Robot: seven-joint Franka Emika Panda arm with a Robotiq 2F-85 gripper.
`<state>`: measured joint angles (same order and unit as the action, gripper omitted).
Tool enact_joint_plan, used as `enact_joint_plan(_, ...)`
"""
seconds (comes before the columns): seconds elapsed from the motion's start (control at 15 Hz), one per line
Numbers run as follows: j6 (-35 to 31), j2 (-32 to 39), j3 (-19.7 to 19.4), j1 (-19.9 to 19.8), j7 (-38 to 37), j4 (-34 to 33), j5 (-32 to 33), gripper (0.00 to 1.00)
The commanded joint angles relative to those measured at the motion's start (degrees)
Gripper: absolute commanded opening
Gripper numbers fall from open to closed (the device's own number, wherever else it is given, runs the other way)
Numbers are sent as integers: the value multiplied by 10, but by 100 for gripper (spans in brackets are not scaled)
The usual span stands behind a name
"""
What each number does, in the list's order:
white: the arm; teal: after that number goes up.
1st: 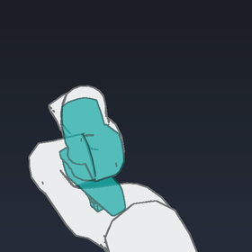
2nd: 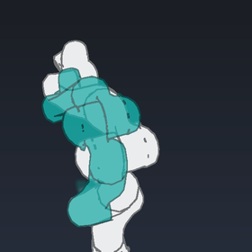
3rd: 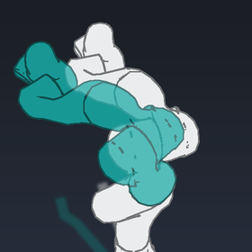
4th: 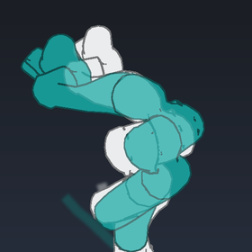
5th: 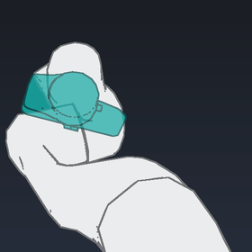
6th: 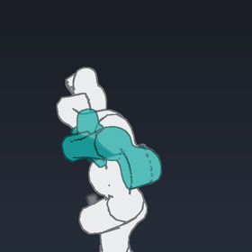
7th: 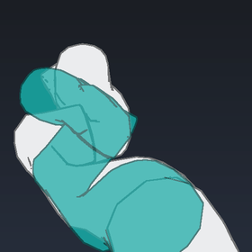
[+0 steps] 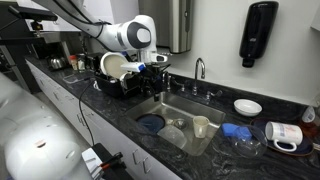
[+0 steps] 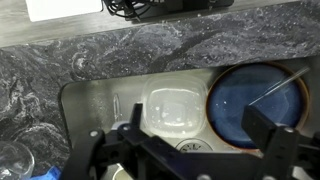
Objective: Remove the cup from the sink
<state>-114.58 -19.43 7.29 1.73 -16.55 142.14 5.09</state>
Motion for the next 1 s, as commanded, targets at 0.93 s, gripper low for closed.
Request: enact_joint_plan(0.93, -190, 196, -123, -54, 216, -34, 43, 100)
